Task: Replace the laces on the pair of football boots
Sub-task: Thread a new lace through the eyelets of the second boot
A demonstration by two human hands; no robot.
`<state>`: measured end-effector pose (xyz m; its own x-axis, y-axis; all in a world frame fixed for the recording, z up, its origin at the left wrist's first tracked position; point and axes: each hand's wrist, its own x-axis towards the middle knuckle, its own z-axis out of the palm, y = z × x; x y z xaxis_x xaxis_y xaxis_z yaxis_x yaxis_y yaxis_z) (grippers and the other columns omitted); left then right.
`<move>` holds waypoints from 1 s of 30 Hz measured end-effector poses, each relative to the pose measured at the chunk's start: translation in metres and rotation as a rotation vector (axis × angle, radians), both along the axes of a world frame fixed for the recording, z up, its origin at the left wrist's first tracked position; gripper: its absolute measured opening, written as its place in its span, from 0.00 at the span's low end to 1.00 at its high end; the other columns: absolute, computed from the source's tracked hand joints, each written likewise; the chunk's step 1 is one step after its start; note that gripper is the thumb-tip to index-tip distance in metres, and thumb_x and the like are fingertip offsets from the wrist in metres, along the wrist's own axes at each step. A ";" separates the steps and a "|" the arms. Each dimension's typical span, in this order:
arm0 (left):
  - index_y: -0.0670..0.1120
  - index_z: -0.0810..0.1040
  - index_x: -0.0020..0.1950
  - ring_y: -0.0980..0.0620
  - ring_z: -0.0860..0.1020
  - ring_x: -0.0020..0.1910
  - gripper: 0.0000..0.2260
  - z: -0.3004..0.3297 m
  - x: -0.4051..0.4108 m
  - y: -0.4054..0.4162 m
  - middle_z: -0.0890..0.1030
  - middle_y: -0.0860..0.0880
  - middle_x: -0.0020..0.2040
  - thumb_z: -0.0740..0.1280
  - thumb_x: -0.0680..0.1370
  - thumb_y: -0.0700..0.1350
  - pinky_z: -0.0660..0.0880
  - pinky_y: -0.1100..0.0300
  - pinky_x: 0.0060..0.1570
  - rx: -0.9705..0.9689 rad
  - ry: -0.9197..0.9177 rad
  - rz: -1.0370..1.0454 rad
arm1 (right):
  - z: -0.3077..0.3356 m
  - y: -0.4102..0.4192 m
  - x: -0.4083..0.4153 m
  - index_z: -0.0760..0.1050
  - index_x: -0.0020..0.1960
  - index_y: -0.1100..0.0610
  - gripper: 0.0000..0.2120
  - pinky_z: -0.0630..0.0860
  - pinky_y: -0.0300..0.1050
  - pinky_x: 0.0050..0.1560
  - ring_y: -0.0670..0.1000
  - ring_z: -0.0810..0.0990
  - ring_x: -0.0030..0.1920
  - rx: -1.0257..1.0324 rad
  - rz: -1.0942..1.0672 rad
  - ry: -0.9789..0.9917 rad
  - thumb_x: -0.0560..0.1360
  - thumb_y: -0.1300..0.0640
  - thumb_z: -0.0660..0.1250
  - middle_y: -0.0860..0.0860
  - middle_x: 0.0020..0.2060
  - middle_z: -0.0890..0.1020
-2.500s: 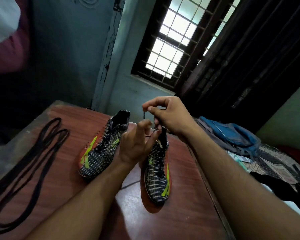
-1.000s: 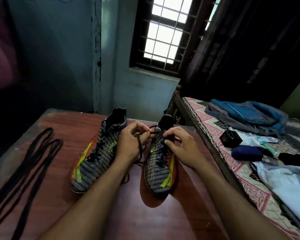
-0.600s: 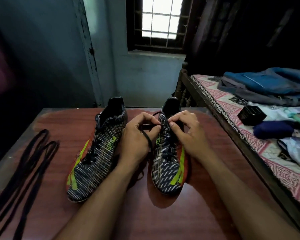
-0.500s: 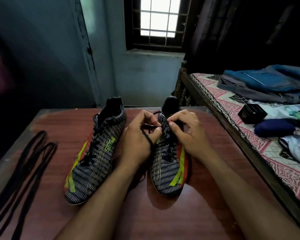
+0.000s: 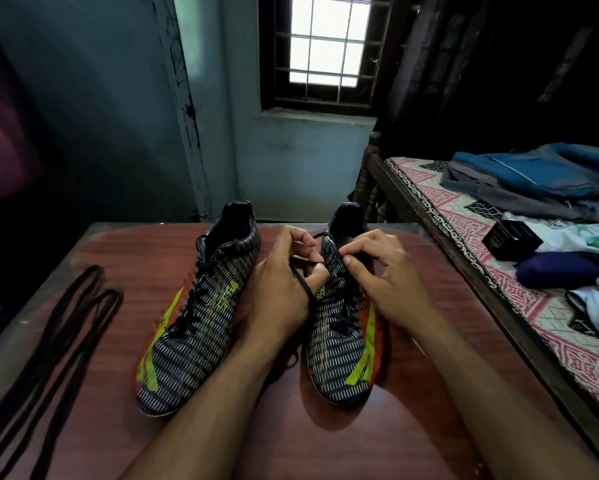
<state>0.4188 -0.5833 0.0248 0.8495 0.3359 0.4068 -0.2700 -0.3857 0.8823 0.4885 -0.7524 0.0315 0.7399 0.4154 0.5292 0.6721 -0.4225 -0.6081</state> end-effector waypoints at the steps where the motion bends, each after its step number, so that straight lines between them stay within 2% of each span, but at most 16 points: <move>1: 0.56 0.73 0.50 0.57 0.81 0.37 0.15 0.000 0.000 0.000 0.83 0.55 0.43 0.74 0.74 0.38 0.81 0.52 0.42 -0.002 0.008 -0.009 | 0.000 0.000 0.000 0.80 0.52 0.41 0.07 0.68 0.41 0.60 0.47 0.74 0.59 -0.002 0.001 0.001 0.78 0.53 0.69 0.42 0.50 0.79; 6: 0.55 0.74 0.51 0.58 0.81 0.37 0.14 -0.001 0.002 0.000 0.83 0.55 0.43 0.74 0.74 0.38 0.80 0.57 0.41 -0.010 0.016 -0.022 | 0.002 -0.001 0.000 0.81 0.52 0.43 0.08 0.67 0.38 0.59 0.46 0.73 0.59 -0.021 -0.002 0.018 0.78 0.57 0.71 0.43 0.50 0.79; 13: 0.53 0.76 0.53 0.58 0.83 0.42 0.13 -0.001 0.002 -0.002 0.84 0.55 0.44 0.75 0.75 0.40 0.82 0.51 0.45 -0.019 0.017 -0.036 | 0.006 -0.001 -0.001 0.80 0.49 0.43 0.05 0.69 0.44 0.57 0.49 0.75 0.57 -0.075 0.010 -0.020 0.79 0.54 0.71 0.44 0.48 0.79; 16: 0.53 0.77 0.54 0.58 0.83 0.43 0.14 -0.002 0.001 -0.002 0.84 0.55 0.44 0.75 0.75 0.40 0.81 0.52 0.46 -0.023 0.015 -0.041 | 0.007 -0.001 -0.002 0.82 0.53 0.47 0.05 0.69 0.45 0.59 0.50 0.74 0.59 -0.104 -0.002 -0.014 0.79 0.52 0.69 0.45 0.50 0.79; 19: 0.53 0.77 0.56 0.58 0.83 0.43 0.15 -0.002 0.002 -0.002 0.84 0.55 0.43 0.76 0.75 0.40 0.81 0.53 0.46 -0.022 0.011 -0.048 | 0.009 0.000 -0.004 0.82 0.56 0.49 0.06 0.69 0.46 0.59 0.49 0.72 0.61 -0.170 -0.033 0.034 0.80 0.54 0.70 0.45 0.52 0.78; 23: 0.53 0.78 0.59 0.59 0.82 0.43 0.15 -0.003 0.002 -0.004 0.83 0.54 0.44 0.76 0.76 0.40 0.81 0.54 0.47 0.010 -0.002 -0.064 | 0.010 0.004 -0.008 0.81 0.51 0.51 0.02 0.64 0.30 0.55 0.46 0.71 0.59 -0.195 -0.077 0.016 0.79 0.57 0.70 0.43 0.49 0.76; 25: 0.53 0.79 0.62 0.59 0.81 0.45 0.17 -0.002 0.002 -0.003 0.82 0.54 0.47 0.76 0.76 0.40 0.80 0.58 0.47 0.027 -0.010 -0.085 | 0.008 0.006 -0.010 0.79 0.49 0.52 0.02 0.64 0.31 0.52 0.47 0.71 0.55 -0.191 -0.097 -0.039 0.80 0.58 0.69 0.44 0.48 0.75; 28: 0.55 0.78 0.69 0.61 0.78 0.49 0.24 -0.002 0.002 0.000 0.77 0.54 0.58 0.75 0.75 0.38 0.75 0.70 0.49 0.103 -0.024 -0.124 | 0.007 0.007 -0.010 0.76 0.48 0.51 0.04 0.68 0.39 0.51 0.47 0.74 0.50 -0.158 -0.116 -0.106 0.81 0.59 0.66 0.45 0.46 0.75; 30: 0.55 0.77 0.71 0.60 0.77 0.49 0.26 -0.001 0.002 0.001 0.73 0.53 0.61 0.74 0.75 0.37 0.73 0.72 0.50 0.161 -0.010 -0.161 | 0.007 0.007 -0.011 0.74 0.49 0.53 0.05 0.70 0.39 0.48 0.46 0.74 0.47 -0.101 -0.127 -0.099 0.82 0.59 0.64 0.45 0.45 0.75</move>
<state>0.4211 -0.5824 0.0241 0.8826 0.1264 0.4529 -0.3480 -0.4721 0.8100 0.4778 -0.7452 0.0387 0.7359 0.3768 0.5625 0.6642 -0.5630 -0.4918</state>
